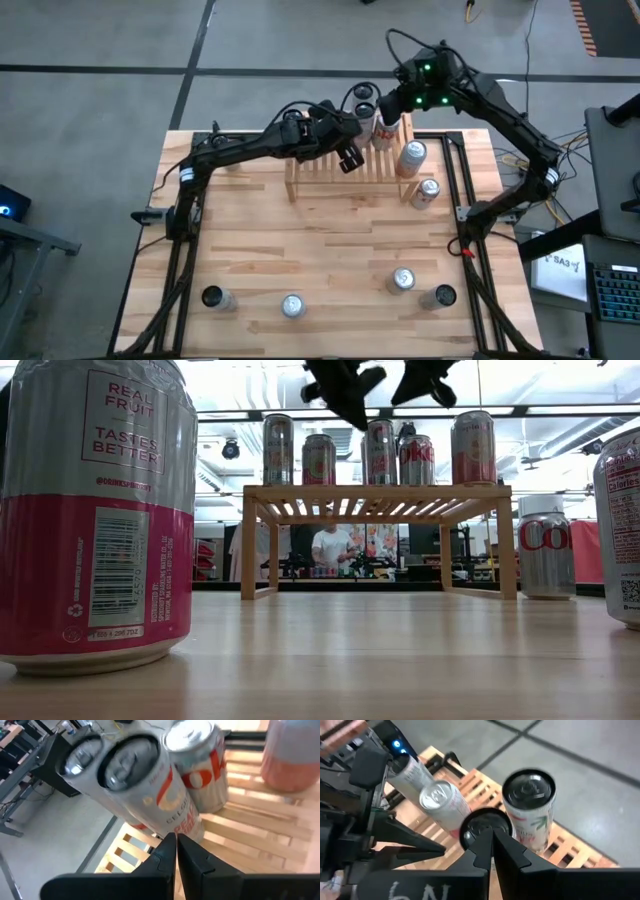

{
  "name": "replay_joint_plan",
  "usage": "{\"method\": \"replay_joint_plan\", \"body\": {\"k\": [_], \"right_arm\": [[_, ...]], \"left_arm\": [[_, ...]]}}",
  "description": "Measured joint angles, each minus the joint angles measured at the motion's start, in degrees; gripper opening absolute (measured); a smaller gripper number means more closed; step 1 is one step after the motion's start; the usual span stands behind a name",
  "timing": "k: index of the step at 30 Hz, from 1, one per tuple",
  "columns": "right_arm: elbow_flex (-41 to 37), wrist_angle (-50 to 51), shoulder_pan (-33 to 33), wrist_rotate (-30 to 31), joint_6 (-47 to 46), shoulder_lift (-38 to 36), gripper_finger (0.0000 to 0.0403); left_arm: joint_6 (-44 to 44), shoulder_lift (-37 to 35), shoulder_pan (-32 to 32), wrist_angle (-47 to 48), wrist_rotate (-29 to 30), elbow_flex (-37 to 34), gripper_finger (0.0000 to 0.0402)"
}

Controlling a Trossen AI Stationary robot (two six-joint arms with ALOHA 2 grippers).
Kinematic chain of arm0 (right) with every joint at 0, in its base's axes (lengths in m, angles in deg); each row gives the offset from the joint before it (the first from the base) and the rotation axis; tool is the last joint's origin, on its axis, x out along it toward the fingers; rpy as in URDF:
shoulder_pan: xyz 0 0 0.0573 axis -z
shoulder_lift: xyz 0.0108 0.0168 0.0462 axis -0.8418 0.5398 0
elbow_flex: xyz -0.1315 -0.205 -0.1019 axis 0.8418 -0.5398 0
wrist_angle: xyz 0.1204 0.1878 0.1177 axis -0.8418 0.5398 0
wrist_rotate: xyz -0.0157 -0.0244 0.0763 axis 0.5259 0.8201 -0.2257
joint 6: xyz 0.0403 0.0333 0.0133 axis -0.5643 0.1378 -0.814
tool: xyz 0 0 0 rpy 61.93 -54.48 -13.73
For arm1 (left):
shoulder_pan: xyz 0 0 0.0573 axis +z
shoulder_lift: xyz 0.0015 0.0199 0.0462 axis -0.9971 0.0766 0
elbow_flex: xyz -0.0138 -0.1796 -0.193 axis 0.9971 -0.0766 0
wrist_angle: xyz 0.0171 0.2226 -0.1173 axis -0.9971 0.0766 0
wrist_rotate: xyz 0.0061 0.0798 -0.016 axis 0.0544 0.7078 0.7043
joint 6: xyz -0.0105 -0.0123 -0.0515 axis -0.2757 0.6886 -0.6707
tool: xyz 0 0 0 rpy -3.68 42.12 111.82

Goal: Place canned beverage on shelf
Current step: Put the blue soda can on the shelf

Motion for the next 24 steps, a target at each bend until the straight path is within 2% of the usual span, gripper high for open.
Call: {"method": "replay_joint_plan", "body": {"k": [7, 10, 14, 18, 24], "right_arm": [[0.02, -3.06, -0.06, -0.02, 2.26, -3.90, 0.0009], [0.07, -3.48, -0.48, 0.02, 2.30, -5.50, 0.0009], [0.07, -3.44, -0.88, -0.02, 1.56, -7.12, 0.0009], [0.07, -3.42, -1.45, 0.00, 0.18, -8.07, 0.0009], [0.07, -3.36, -3.33, 0.00, -2.89, -8.07, 0.0009]], "left_arm": [[3.73, -0.04, -1.04, 6.87, -0.08, 8.99, 0.0000], [4.92, -2.69, -1.25, 8.41, -0.95, 7.88, 0.0000], [4.37, -5.98, -1.23, 12.54, -5.80, 7.45, 0.0000], [2.56, -8.65, -1.23, 20.44, -9.34, 7.45, 0.0000], [-6.48, -11.66, -1.23, 38.33, -9.54, 7.42, 0.0000]]}}
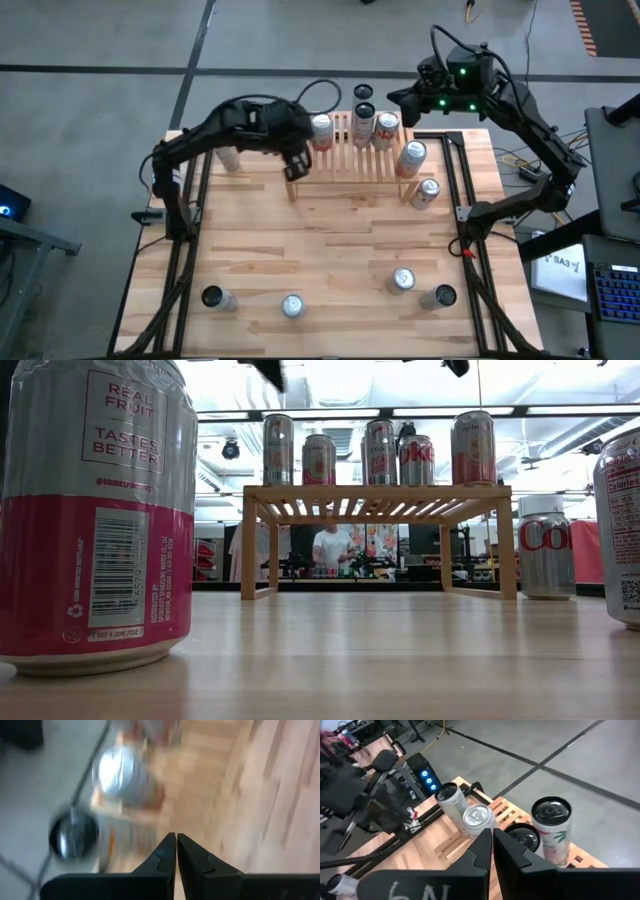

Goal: Place canned beverage on shelf
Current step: Put the blue soda can on the shelf

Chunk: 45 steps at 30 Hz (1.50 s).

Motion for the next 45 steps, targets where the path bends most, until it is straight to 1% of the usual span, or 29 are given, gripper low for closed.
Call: {"method": "replay_joint_plan", "body": {"k": [2, 3, 4, 7, 8, 11, 16, 21, 24, 29, 32, 35, 38, 42, 45], "right_arm": [[0.00, 0.01, -0.80, 0.01, -0.15, 0.23, 0.0009], [0.00, 0.01, -1.30, 0.03, -0.36, 0.40, 0.0009], [0.00, 0.01, -1.67, 0.02, -0.53, 0.53, 0.0009], [0.00, -0.02, -2.65, 0.00, -0.91, 1.02, 0.0009], [0.00, -0.06, -2.90, 0.00, -0.91, 1.26, 0.0009], [0.00, -0.15, -3.45, 0.01, -0.97, 1.88, 0.0009], [0.00, -0.15, -3.96, 0.01, -1.72, 2.87, 0.0009], [0.00, -0.15, -4.67, 0.01, -2.07, 3.41, 0.0009], [-0.02, -0.10, -5.06, 0.05, -2.46, 3.53, 0.0009], [-0.02, -0.12, -5.43, 0.02, -2.67, 3.39, 0.0009], [-0.02, -0.14, -5.42, 0.04, -3.06, 3.39, 0.0009], [-0.02, -0.15, -5.39, 0.06, -3.05, 3.46, 0.0009], [-0.02, -0.15, -5.39, 0.07, -3.05, 3.57, 0.0009], [-0.02, -0.15, -5.39, 0.05, -3.04, 3.57, 0.0009], [-0.02, -0.15, -5.39, 0.07, -3.03, 3.57, 0.0009]], "left_arm": [[-5.07, -0.60, -0.02, 5.05, -0.04, -0.17, 0.0000], [-7.60, -1.31, -0.16, 4.18, -0.28, -0.80, 0.0000], [-9.78, -2.37, -0.29, 3.43, -1.69, -1.79, 0.0000], [-13.44, -4.96, -1.03, 1.73, -9.64, -3.62, 0.0000], [-14.52, -5.72, -1.37, 2.53, -11.43, -4.12, 0.0000], [-18.03, -6.77, -2.97, 4.10, -12.57, -5.65, 0.0000], [-24.11, -11.38, -7.57, 4.10, -17.02, -12.15, 0.0000], [-29.85, -18.28, -14.91, 4.17, -19.17, -23.78, 0.0000], [-38.53, -23.91, -19.57, 4.31, -23.64, -31.73, 0.0000], [-58.51, -31.02, -26.90, 4.07, -24.87, -43.06, 0.0000], [-69.85, -34.07, -30.03, 4.24, -30.22, -47.04, 0.0000], [-81.31, -35.12, -32.67, 4.03, -34.62, -49.45, 0.0000], [-90.80, -35.24, -35.48, 3.92, -35.21, -50.44, 0.0000], [-92.89, -33.42, -38.87, 3.19, -35.52, -50.54, 0.0000], [-93.20, -32.15, -40.00, 3.23, -35.49, -50.58, 0.0008]]}}
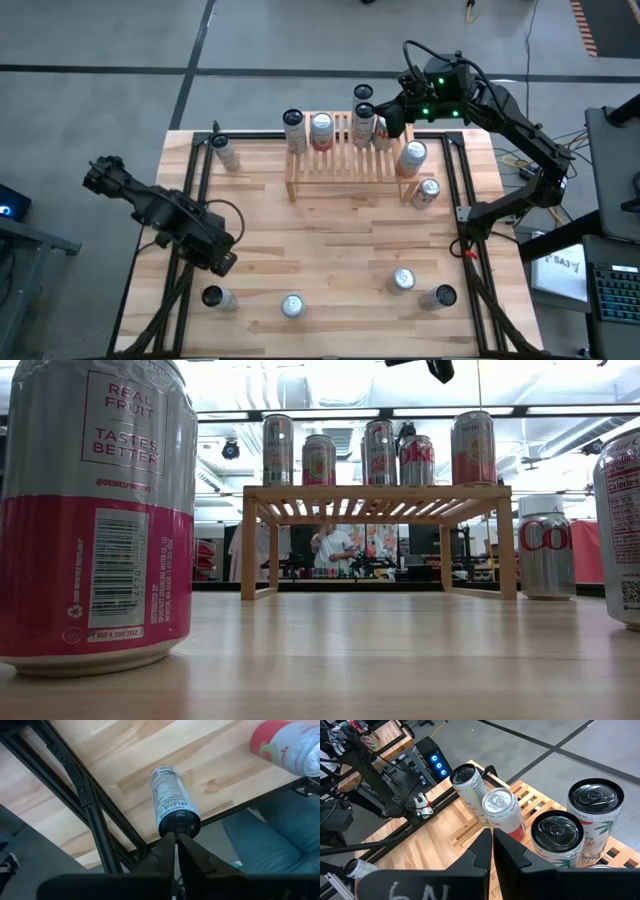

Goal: Place canned beverage on shelf
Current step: Put the blue soda can on the shelf

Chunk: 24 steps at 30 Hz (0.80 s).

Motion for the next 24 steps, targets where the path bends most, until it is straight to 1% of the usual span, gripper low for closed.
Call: {"method": "replay_joint_plan", "body": {"k": [4, 7, 10, 14, 16, 19, 22, 24], "right_arm": [[0.00, 0.00, 0.00, 0.00, 0.07, 0.00, 0.0009], [0.00, 0.00, 0.00, 0.00, 0.14, 0.00, 0.0009], [0.00, 0.00, 0.00, 0.00, 0.22, 0.00, 0.0009], [0.00, 0.00, 0.00, 0.00, 0.62, 0.02, 0.0009], [0.00, 0.00, 0.00, 0.00, 0.76, 0.04, 0.0009], [0.00, 0.00, 0.00, -0.01, 0.79, 0.27, 0.0009], [-0.02, -0.01, 0.00, 0.00, 0.97, 0.53, 0.0009], [-0.02, 0.00, 0.00, 0.00, 1.07, 0.76, 0.0009]], "left_arm": [[1.26, 1.49, -0.53, -0.05, 0.02, 0.00, 0.0038], [1.10, 1.82, -0.52, -0.03, 0.29, 0.00, 0.0077], [-1.30, 2.31, -0.52, -0.12, 0.46, 0.00, 0.0130], [-4.66, 3.30, -0.90, -0.45, -0.10, 0.02, 0.0217], [-4.16, 4.40, -2.06, -0.94, -0.04, 0.02, 0.0258], [-3.28, 6.33, -5.26, -2.59, 1.32, 0.02, 0.0306], [-3.48, 8.67, -8.48, -5.13, 3.05, 0.03, 0.0336], [-3.88, 10.36, -10.21, -5.43, 3.40, 0.04, 0.0347]]}}
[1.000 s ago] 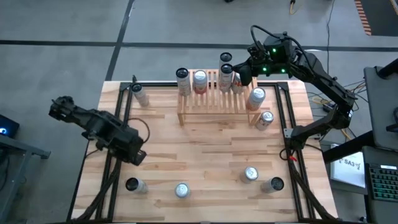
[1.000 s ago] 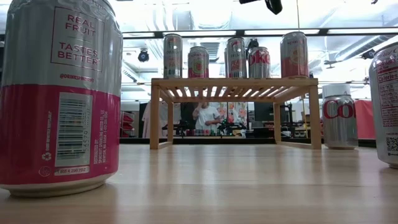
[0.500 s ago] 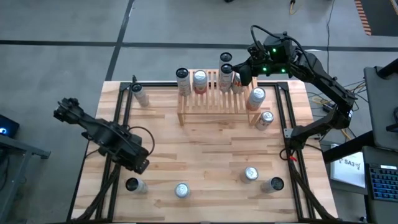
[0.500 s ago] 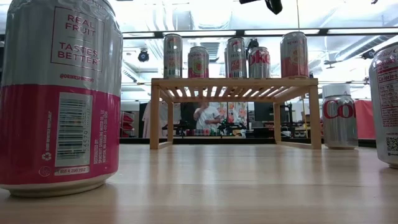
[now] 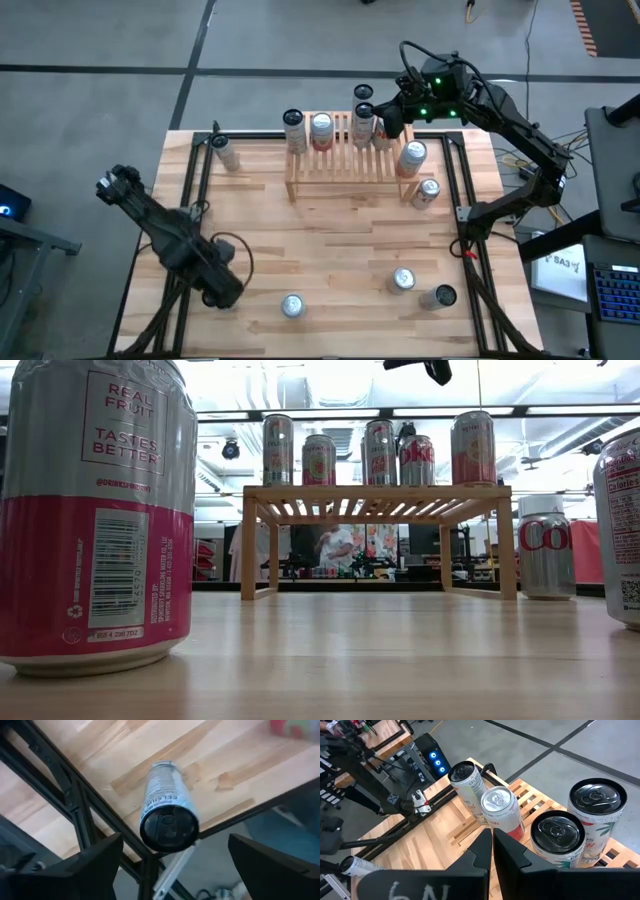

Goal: Place canned beverage on shelf
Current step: Put the blue soda can on the shelf

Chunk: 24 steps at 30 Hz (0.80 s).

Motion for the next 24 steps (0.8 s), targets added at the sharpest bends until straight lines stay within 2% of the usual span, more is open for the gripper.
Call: {"method": "replay_joint_plan", "body": {"k": [9, 17, 24], "right_arm": [[0.00, 0.00, 0.00, -0.06, 0.02, 1.82, 0.0009], [0.00, 0.00, 0.00, -0.11, 0.46, 2.14, 0.0009], [0.00, 0.00, 0.00, -0.16, 0.50, 2.14, 0.0009]], "left_arm": [[-2.88, 4.98, -5.25, 1.53, 0.85, 0.00, 0.0348], [-4.42, 4.46, -6.78, 2.14, 5.20, -0.25, 0.0345], [-5.81, 3.59, -7.00, 1.40, 4.54, -2.95, 0.0345]]}}
